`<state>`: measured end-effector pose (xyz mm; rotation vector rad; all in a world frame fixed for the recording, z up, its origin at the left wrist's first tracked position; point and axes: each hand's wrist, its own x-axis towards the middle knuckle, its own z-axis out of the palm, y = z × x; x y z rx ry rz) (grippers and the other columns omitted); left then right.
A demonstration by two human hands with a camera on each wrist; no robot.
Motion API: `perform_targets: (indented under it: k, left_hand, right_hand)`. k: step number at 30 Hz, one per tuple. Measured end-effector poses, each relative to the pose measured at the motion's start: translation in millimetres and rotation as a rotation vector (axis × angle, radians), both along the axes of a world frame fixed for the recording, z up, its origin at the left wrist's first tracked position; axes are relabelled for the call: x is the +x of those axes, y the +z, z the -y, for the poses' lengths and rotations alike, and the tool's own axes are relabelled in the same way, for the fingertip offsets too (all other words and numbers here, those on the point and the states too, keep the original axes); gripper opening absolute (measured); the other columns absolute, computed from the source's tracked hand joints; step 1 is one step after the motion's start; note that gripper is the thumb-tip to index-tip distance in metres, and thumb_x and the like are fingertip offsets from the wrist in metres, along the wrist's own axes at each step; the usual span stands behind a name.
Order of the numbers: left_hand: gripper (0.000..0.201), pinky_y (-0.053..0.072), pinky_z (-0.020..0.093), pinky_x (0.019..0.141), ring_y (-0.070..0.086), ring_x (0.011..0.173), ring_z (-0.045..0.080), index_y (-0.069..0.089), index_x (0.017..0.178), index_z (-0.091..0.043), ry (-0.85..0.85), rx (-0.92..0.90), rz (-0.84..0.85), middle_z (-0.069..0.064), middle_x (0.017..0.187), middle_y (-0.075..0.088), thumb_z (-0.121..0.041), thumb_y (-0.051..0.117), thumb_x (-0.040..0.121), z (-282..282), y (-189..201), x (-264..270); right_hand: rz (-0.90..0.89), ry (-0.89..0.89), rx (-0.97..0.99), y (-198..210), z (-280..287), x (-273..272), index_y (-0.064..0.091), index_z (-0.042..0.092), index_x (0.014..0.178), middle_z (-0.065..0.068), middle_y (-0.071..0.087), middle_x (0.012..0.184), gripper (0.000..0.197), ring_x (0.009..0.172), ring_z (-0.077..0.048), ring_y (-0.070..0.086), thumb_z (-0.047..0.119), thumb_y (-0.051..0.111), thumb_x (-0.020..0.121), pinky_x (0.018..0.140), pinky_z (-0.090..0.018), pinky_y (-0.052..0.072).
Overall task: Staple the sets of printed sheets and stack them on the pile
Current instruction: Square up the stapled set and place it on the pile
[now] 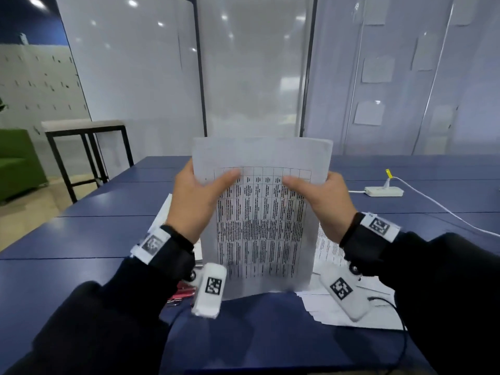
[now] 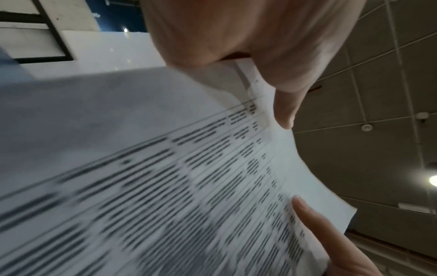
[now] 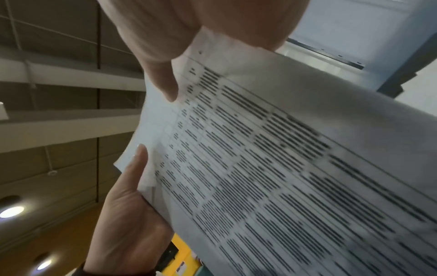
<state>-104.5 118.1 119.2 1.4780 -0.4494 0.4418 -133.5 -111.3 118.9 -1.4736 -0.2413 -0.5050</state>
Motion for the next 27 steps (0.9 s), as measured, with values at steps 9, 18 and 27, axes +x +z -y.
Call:
perform_targets:
  k: [9,18,27]
  left_hand:
    - [0.044,0.059,0.031,0.086,0.076,0.101,0.017,0.075,0.111,-0.012,-0.083,-0.083,-0.025,0.001,0.106,0.080,-0.029,0.085,0.071,-2.1,11.3,-5.8]
    - [0.043,0.058,0.043,0.098,0.076,0.104,0.022,0.076,0.109,-0.006,-0.094,-0.101,-0.051,0.006,0.106,0.080,-0.023,0.086,0.072,0.7,13.6,-4.9]
    - [0.038,0.055,0.041,0.101,0.076,0.105,0.018,0.078,0.108,-0.012,-0.136,-0.038,-0.166,0.003,0.108,0.080,-0.023,0.086,0.073,-1.3,-14.9,-11.8]
  right_hand:
    - [0.051,0.030,0.080,24.9,1.1,3.4,0.073,-0.004,0.111,-0.013,0.078,0.108,0.041,0.107,-0.030,0.074,0.015,0.085,0.076,0.095,-0.038,0.060]
    - [0.027,0.005,0.087,24.8,-4.0,5.9,0.074,0.005,0.112,-0.006,0.079,0.108,0.026,0.106,-0.022,0.075,0.012,0.079,0.088,0.103,-0.042,0.055]
    - [-0.053,0.020,0.063,1.7,-4.8,-2.4,0.075,0.005,0.111,-0.008,0.079,0.110,0.025,0.108,-0.023,0.074,0.013,0.079,0.088,0.105,-0.047,0.054]
